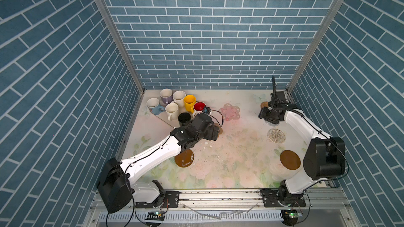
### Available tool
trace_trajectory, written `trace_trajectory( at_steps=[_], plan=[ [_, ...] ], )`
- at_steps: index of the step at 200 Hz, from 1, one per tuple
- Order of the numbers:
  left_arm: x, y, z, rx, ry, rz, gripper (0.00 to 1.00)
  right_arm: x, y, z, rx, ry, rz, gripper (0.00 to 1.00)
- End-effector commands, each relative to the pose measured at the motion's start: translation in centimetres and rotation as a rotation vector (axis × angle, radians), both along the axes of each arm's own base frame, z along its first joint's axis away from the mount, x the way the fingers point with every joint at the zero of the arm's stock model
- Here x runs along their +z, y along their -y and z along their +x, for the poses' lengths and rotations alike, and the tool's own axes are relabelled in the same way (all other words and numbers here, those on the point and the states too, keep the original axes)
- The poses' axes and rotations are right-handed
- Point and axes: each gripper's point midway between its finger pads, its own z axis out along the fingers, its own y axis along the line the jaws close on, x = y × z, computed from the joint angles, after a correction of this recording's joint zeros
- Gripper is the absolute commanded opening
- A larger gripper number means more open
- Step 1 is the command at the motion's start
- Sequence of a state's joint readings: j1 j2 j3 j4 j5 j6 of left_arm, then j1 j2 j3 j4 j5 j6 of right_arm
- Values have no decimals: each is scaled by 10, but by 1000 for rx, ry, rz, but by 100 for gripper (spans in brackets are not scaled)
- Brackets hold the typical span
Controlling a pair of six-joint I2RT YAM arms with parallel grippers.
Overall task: Place cups on coasters
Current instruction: Move the coaster to the top-right of the table.
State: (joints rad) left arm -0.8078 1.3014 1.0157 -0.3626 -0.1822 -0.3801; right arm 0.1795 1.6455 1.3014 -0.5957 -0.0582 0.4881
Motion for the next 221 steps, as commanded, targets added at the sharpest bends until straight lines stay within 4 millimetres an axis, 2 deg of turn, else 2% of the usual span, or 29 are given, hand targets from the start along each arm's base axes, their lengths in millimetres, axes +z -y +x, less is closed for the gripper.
trace_trajectory(
  at_steps=[1, 25, 55, 103, 107, 118, 152, 168, 221],
  plan=[
    [-7, -19, -9, 33, -29, 19, 99, 5, -34, 26, 97, 27, 9, 62],
    [-9, -32, -10, 59, -44, -3, 99, 5, -80, 46, 202, 44, 79, 63],
    [-14, -49, -6, 106, -60, -29, 99, 2, -127, 72, 299, 89, 166, 66],
    [-13, -66, 0, 160, -27, -29, 99, -16, -181, 101, 439, 115, 115, 69],
    [-12, -68, 1, 163, -22, -26, 99, -30, -184, 102, 449, 92, 98, 69],
    [-11, -73, 1, 176, -9, -21, 99, -42, -191, 104, 480, 78, 53, 70],
    [-5, -83, 1, 203, 22, -26, 99, -66, -204, 107, 558, 59, -76, 72],
    [-3, -86, 0, 209, 34, -33, 99, -72, -210, 104, 595, 55, -113, 73],
    [-3, -85, 0, 203, 43, -53, 99, -91, -212, 96, 657, 36, -281, 74]
  ],
)
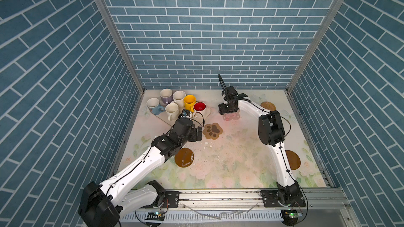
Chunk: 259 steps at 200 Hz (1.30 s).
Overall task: Place cups on coasters
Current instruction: Move the coaster to the top-right of the table.
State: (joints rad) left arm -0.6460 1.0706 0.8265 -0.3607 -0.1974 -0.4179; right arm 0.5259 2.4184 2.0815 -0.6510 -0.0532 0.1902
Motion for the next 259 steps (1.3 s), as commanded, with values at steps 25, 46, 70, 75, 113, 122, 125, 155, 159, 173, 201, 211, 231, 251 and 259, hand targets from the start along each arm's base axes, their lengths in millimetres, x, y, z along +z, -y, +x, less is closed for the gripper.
trace_trajectory(
  at_steps=[25, 46, 70, 75, 113, 122, 125, 155, 159, 173, 201, 211, 231, 251, 259],
  plan=[
    [1, 1, 2, -4, 17, -14, 99, -5, 8, -1, 71, 45, -177, 74],
    [0, 1, 2, -6, 18, -20, 99, -8, 11, -3, 82, 48, -217, 74],
    [0, 3, 2, -7, 20, -32, 99, -14, 12, -7, 91, 49, -257, 74],
    [0, 4, 2, -11, 18, -37, 99, -15, 11, -8, 92, 49, -261, 74],
    [5, 8, 4, -17, 24, -59, 99, -26, 12, -11, 92, 46, -308, 74],
    [4, 7, 4, -15, 24, -57, 99, -28, 13, -11, 90, 42, -317, 74],
    [4, 7, 4, -16, 24, -57, 99, -29, 14, -12, 90, 41, -320, 74],
    [1, 7, 4, -15, 18, -49, 99, -34, 21, -10, 78, 37, -357, 74],
    [0, 7, 5, -15, 16, -48, 99, -35, 22, -11, 77, 34, -362, 74],
    [-2, 7, 5, -14, 11, -45, 99, -37, 26, -10, 67, 29, -374, 74],
    [-9, 8, 7, -15, -2, -31, 99, -37, 37, -7, 29, 15, -371, 74],
    [-12, 8, 8, -13, -8, -24, 99, -37, 43, -5, 8, 9, -370, 74],
    [-19, 10, 11, -11, -25, -14, 99, -36, 55, -1, -22, -3, -362, 74],
    [-27, 14, 14, -11, -38, -17, 99, -38, 67, 2, -44, -17, -360, 73],
    [-29, 15, 15, -10, -43, -18, 99, -39, 73, 3, -55, -28, -356, 73]
  ],
)
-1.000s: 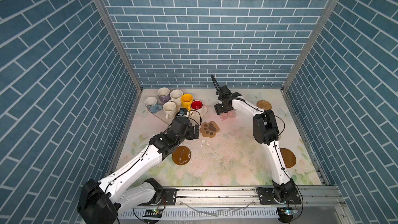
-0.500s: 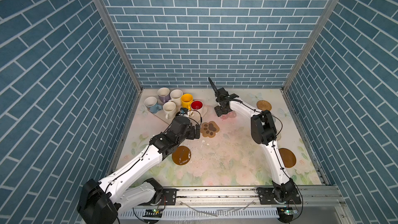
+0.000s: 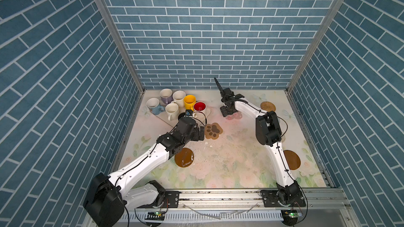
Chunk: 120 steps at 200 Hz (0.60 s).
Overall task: Place cups on coasters
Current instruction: Move the coaster to the top-right of the table.
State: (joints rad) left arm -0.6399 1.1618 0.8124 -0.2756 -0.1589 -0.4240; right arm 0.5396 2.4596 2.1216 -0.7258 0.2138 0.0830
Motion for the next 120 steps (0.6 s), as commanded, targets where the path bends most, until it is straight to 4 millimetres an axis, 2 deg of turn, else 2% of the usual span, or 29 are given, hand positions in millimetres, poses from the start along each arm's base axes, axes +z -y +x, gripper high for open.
trace_trajectory(
  at_steps=[1, 58, 120],
  plan=[
    [-9, 1, 3, 9, -12, -6, 99, -26, 35, -7, -67, -94, -64, 73],
    [-28, 15, 10, -9, -45, -21, 99, -33, 76, -2, -141, -126, -44, 72],
    [-49, 27, 15, -24, -83, 4, 99, -38, 107, 9, -190, -138, -16, 72]
  ],
)
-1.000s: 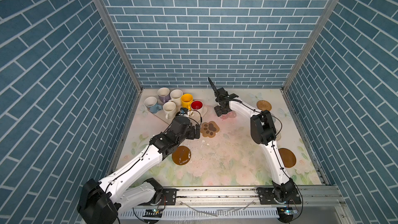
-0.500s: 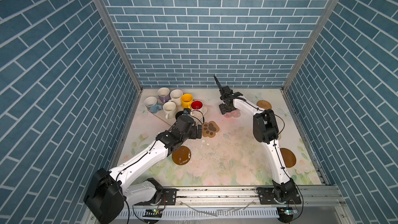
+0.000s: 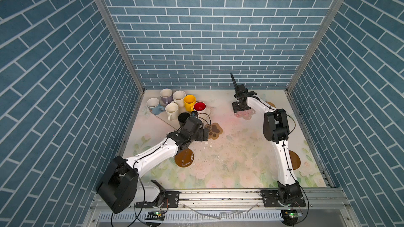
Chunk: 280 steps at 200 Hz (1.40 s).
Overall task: Place cups on coasters
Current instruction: Move the coaster to the top-right of the table.
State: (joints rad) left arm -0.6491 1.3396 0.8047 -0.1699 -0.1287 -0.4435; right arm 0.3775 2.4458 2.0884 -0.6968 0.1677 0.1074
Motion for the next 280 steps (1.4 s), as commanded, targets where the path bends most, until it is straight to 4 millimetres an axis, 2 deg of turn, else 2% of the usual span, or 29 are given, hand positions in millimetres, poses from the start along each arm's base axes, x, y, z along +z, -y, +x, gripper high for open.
trace_trajectory(
  at_steps=[1, 42, 76, 122, 157, 188, 191, 195, 218, 223, 258, 280],
  plan=[
    [-4, 6, 2, -5, -1, -14, 99, -35, 28, -24, -21, -134, -58, 72],
    [-12, 9, 4, 0, -13, -13, 99, -37, 36, -15, -17, -129, -56, 72],
    [-20, 8, 6, 14, -26, 2, 99, -24, 32, -4, -4, -94, -34, 72],
    [-12, 9, -1, 12, -25, -11, 99, 18, 25, 10, -18, -23, 14, 72],
    [-6, 2, -10, 8, -29, -6, 99, 60, 20, 5, -51, 30, 87, 72],
    [2, 1, -16, -8, -16, -6, 99, 90, 20, -20, -72, 57, 118, 72],
    [3, 1, -16, -11, -15, -5, 99, 85, 20, -24, -74, 48, 115, 72],
    [4, 0, -16, -13, -14, -3, 99, 98, 21, -29, -75, 69, 125, 72],
    [9, 1, -17, -28, -8, -1, 99, 113, 28, -61, -104, 94, 156, 72],
    [11, 2, -17, -31, -6, -2, 99, 108, 30, -68, -111, 85, 162, 72],
    [13, 5, -16, -43, -6, -3, 99, 108, 38, -119, -162, 84, 251, 72],
    [12, 7, -15, -48, -6, -12, 99, 100, 42, -147, -198, 68, 306, 72]
  ],
)
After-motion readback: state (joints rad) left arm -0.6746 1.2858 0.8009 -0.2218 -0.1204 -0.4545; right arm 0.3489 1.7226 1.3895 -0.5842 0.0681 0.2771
